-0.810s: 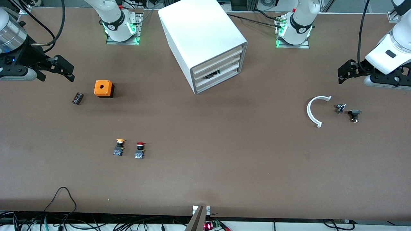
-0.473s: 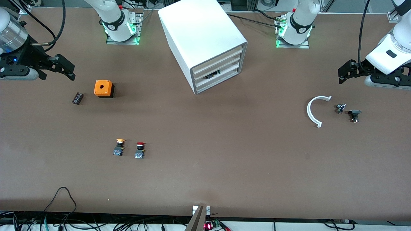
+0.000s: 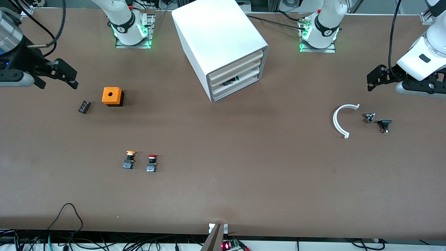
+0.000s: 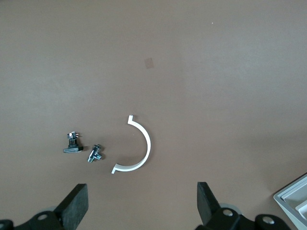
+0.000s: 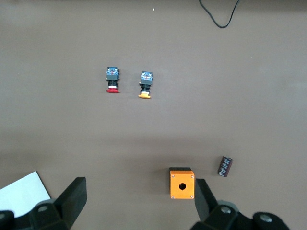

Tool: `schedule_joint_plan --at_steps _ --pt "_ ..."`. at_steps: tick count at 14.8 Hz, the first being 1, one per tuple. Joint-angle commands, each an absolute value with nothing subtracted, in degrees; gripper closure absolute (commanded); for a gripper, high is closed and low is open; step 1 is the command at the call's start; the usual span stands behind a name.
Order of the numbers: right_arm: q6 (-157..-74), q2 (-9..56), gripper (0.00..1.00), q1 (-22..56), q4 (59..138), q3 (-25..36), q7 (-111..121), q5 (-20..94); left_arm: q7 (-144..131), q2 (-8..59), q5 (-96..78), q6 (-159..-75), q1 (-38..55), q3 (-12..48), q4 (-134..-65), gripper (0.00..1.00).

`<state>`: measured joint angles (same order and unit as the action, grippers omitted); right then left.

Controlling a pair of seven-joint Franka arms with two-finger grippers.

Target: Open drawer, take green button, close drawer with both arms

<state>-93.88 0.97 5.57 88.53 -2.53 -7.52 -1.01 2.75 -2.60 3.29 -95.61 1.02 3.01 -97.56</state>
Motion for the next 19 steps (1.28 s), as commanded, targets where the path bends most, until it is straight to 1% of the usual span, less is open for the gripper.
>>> schedule_joint_plan --at_steps 1,6,13,19 --pt "-92.90 4.47 0.00 6.06 86.84 -2.55 -6.95 -1.05 3.52 -2.11 4.22 -94.83 1.23 3.08 -96.24 0.00" --pt "-93.34 8.96 0.00 7.38 86.92 -2.55 -6.85 -1.49 3.43 -2.29 4.04 -93.96 1.32 3.16 -96.33 0.00" --pt "-97.20 14.85 0.00 8.17 86.75 -2.55 -7.73 -0.79 3.43 -2.11 4.04 -93.43 1.32 3.16 -96.42 0.00" --pt "-103.87 19.24 0.00 10.28 86.13 -2.64 -10.19 -0.53 3.34 -2.20 3.96 -93.43 1.14 3.08 -96.42 0.00"
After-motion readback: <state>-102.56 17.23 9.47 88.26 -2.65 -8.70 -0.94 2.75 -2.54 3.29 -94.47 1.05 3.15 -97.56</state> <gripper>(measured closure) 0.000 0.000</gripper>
